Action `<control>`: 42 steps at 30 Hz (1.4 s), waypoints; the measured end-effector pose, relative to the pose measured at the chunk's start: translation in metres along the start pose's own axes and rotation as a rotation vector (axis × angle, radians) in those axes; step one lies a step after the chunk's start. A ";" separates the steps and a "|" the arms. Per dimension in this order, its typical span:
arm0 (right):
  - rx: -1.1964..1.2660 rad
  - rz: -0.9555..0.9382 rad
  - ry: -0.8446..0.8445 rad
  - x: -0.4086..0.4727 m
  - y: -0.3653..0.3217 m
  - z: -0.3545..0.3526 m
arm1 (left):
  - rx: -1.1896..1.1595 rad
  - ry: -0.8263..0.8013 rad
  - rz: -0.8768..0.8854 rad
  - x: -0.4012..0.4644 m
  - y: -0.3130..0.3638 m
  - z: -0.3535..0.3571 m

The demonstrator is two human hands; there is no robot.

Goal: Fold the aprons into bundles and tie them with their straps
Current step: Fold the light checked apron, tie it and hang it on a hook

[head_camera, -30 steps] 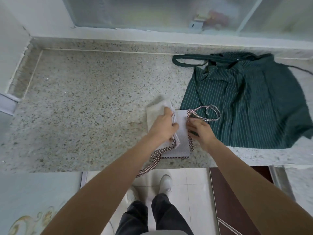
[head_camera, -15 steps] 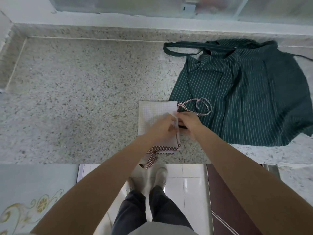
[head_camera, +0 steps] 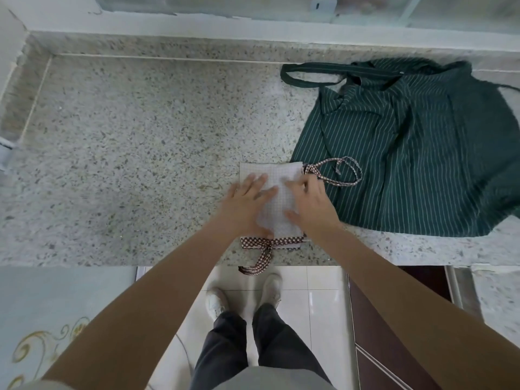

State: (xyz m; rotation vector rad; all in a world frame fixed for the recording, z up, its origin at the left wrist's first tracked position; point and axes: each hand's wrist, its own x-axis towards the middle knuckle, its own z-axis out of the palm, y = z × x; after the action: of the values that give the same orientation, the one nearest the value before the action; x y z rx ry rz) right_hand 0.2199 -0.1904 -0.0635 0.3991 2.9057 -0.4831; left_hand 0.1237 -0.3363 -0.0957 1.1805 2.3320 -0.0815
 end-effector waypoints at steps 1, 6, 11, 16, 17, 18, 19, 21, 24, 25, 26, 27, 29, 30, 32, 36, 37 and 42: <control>-0.001 0.020 -0.107 -0.002 0.001 0.000 | 0.006 0.001 -0.002 0.000 -0.001 0.001; 0.052 0.174 -0.449 0.000 0.017 0.001 | -0.035 0.054 -0.009 -0.001 -0.003 -0.007; 0.025 0.169 -0.490 0.005 0.015 -0.002 | -0.785 0.380 -0.422 0.015 -0.010 -0.023; -0.004 0.216 -0.465 0.004 0.013 -0.001 | -1.321 0.148 -0.498 0.032 -0.020 -0.055; -0.011 0.228 -0.458 0.004 0.012 -0.002 | -1.352 0.087 -0.481 0.033 -0.020 -0.062; -0.017 0.240 -0.450 0.003 0.010 -0.003 | -1.339 0.040 -0.455 0.034 -0.022 -0.068; -0.017 0.251 -0.435 0.002 0.008 -0.003 | -1.298 0.004 -0.422 0.036 -0.023 -0.071; 0.027 0.258 -0.375 -0.001 0.003 -0.001 | -1.153 -0.046 -0.328 0.039 -0.022 -0.080; 0.087 0.205 -0.287 -0.009 -0.001 0.005 | -0.844 -0.088 -0.176 0.048 -0.019 -0.092; 0.096 0.196 -0.284 -0.010 -0.001 0.006 | -0.781 -0.087 -0.150 0.051 -0.018 -0.095; 0.113 0.196 -0.294 -0.011 -0.001 0.006 | -0.731 -0.090 -0.127 0.054 -0.015 -0.098; 0.163 0.217 -0.302 -0.011 0.001 0.006 | -0.670 -0.085 -0.098 0.057 -0.013 -0.098; 0.365 0.301 -0.285 -0.009 0.005 0.007 | -0.519 -0.045 -0.040 0.059 -0.009 -0.097; 0.463 0.340 -0.280 -0.008 0.007 0.008 | -0.445 0.005 -0.017 0.056 -0.006 -0.096; 0.589 0.379 -0.292 -0.007 0.013 0.008 | -0.330 0.144 0.026 0.043 -0.001 -0.092; 1.268 0.758 -0.297 -0.002 0.024 0.000 | -0.191 0.356 0.199 0.004 0.009 -0.067; 1.418 0.854 -0.296 -0.002 0.028 -0.003 | -0.158 0.414 0.264 -0.007 0.010 -0.058; 1.511 0.944 -0.334 0.000 0.041 0.004 | -0.041 0.532 0.445 -0.035 0.007 -0.002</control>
State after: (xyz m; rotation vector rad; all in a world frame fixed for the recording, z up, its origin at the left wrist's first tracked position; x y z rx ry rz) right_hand 0.2322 -0.1545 -0.0788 1.4584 1.2128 -2.0548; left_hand 0.1454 -0.3567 -0.0759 1.8442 2.4056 0.4898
